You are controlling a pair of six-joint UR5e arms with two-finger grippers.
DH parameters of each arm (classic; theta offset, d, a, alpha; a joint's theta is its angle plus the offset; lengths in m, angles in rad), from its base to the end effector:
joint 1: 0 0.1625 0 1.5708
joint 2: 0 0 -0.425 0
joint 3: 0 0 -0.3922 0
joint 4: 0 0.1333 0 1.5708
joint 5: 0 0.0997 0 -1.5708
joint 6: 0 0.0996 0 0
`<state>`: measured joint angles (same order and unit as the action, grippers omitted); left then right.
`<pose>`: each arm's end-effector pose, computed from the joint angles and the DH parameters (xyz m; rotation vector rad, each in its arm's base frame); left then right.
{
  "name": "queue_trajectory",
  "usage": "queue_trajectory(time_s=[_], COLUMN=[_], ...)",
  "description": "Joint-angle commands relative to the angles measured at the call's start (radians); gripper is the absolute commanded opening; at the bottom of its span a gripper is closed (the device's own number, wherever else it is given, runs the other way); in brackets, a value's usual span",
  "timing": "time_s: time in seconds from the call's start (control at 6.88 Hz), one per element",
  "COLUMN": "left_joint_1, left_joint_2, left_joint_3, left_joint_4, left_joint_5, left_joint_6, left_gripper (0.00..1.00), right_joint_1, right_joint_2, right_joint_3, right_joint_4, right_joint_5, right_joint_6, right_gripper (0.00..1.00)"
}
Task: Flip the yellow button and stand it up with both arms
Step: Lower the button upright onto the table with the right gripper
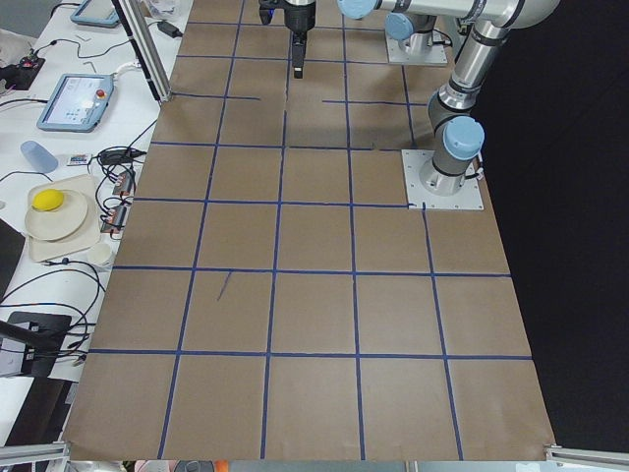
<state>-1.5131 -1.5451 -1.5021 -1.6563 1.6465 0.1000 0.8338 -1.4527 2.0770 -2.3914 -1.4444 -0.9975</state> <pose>-0.0979 -0.4866 0.5259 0.0643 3.0647 -0.0044 -0.2182 -0.4574 0.2778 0.4156 -3.0263 0.3420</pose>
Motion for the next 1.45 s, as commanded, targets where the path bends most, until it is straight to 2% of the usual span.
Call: queue_trajectory(time_s=[0.0, 0.44, 0.58, 0.87, 1.16, 1.31], left_joint_1=[-0.002, 0.011, 0.013, 0.014, 0.013, 0.011], left_joint_2=[-0.003, -0.007, -0.007, -0.012, -0.018, -0.015], left_joint_3=[-0.027, -0.013, -0.020, -0.014, -0.012, -0.012], left_joint_4=[0.010, 0.021, 0.023, 0.029, 0.032, 0.030], left_joint_5=[0.002, -0.004, -0.004, -0.004, -0.004, -0.005], left_joint_6=[0.000, 0.004, 0.003, 0.003, 0.001, 0.001], left_gripper=[1.00, 1.00, 1.00, 1.00, 1.00, 1.00], right_joint_1=[-0.005, -0.010, -0.053, -0.097, -0.097, -0.097], right_joint_2=[0.014, 0.017, 0.020, 0.026, 0.017, 0.017], right_joint_3=[0.087, 0.121, 0.126, 0.127, 0.152, 0.150], right_joint_4=[-0.180, -0.193, -0.186, -0.178, -0.176, -0.176], right_joint_5=[0.035, 0.058, 0.056, 0.058, 0.058, 0.058], right_joint_6=[-0.039, -0.053, -0.055, -0.082, -0.078, -0.076], right_gripper=[0.23, 0.25, 0.31, 0.47, 0.69, 0.88])
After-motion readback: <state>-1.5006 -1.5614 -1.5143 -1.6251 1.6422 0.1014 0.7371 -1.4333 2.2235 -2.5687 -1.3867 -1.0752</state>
